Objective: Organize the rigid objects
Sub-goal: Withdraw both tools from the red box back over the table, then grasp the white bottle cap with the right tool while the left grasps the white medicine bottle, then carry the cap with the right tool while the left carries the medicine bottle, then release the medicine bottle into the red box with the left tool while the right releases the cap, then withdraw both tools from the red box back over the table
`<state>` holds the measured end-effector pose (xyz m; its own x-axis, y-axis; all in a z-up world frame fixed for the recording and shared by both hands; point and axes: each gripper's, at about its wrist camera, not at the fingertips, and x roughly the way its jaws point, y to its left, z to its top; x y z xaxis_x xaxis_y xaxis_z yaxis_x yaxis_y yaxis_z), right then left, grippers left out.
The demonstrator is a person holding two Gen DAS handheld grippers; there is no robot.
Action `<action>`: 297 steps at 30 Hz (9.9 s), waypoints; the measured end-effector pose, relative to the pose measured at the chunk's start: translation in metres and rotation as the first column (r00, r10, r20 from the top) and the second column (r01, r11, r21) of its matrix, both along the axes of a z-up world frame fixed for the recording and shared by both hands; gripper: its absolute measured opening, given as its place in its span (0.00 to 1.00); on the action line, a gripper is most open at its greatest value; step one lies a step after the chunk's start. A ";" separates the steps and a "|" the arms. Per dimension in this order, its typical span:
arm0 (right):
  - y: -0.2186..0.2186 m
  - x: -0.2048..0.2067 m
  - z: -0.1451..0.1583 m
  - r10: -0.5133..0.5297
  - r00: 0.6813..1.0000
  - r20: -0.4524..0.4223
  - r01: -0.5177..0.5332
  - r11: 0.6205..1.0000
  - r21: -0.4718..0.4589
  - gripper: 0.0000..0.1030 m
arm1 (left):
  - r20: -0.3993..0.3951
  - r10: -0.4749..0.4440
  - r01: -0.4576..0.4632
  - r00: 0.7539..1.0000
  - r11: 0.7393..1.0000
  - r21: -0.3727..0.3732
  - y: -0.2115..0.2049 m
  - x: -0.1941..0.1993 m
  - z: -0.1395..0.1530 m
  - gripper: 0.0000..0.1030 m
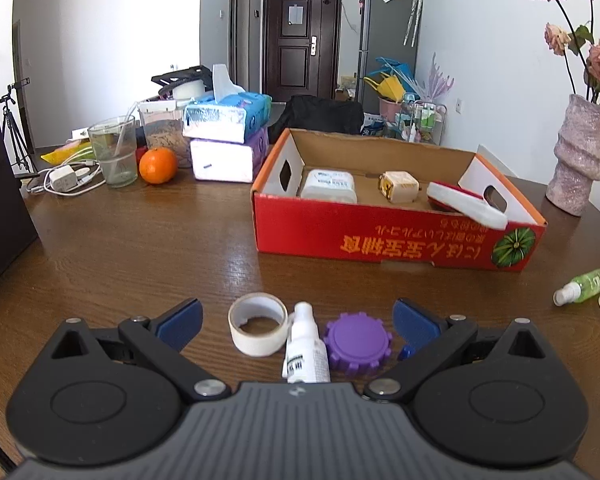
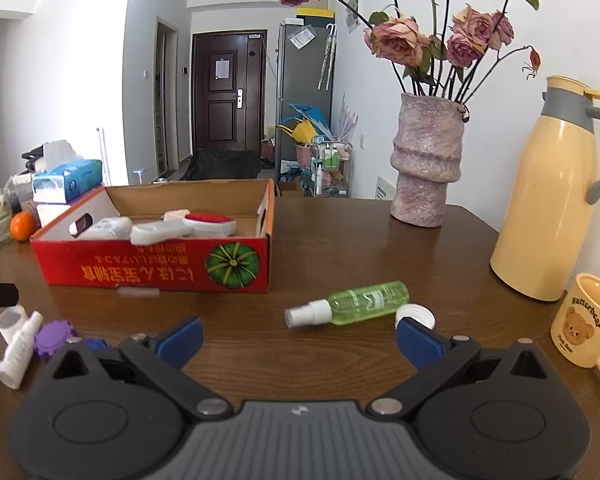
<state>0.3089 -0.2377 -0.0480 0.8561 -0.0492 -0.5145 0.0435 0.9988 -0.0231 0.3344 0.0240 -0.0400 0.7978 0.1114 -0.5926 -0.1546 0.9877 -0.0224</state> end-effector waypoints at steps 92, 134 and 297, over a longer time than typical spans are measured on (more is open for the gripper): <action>-0.054 0.029 -0.048 0.019 0.999 0.039 -0.019 1.000 0.000 0.37 | -0.068 -0.036 0.034 0.997 0.999 -0.034 0.003 -0.001 -0.034 0.27; 0.079 0.018 0.007 0.183 0.966 0.181 -0.195 0.980 0.048 0.37 | 0.099 -0.085 0.091 0.991 0.994 -0.055 0.002 0.006 0.037 0.27; 0.032 0.034 0.006 0.061 0.981 0.186 -0.067 0.997 0.029 1.00 | 0.058 -0.022 0.022 0.998 1.000 0.005 0.001 0.027 0.001 1.00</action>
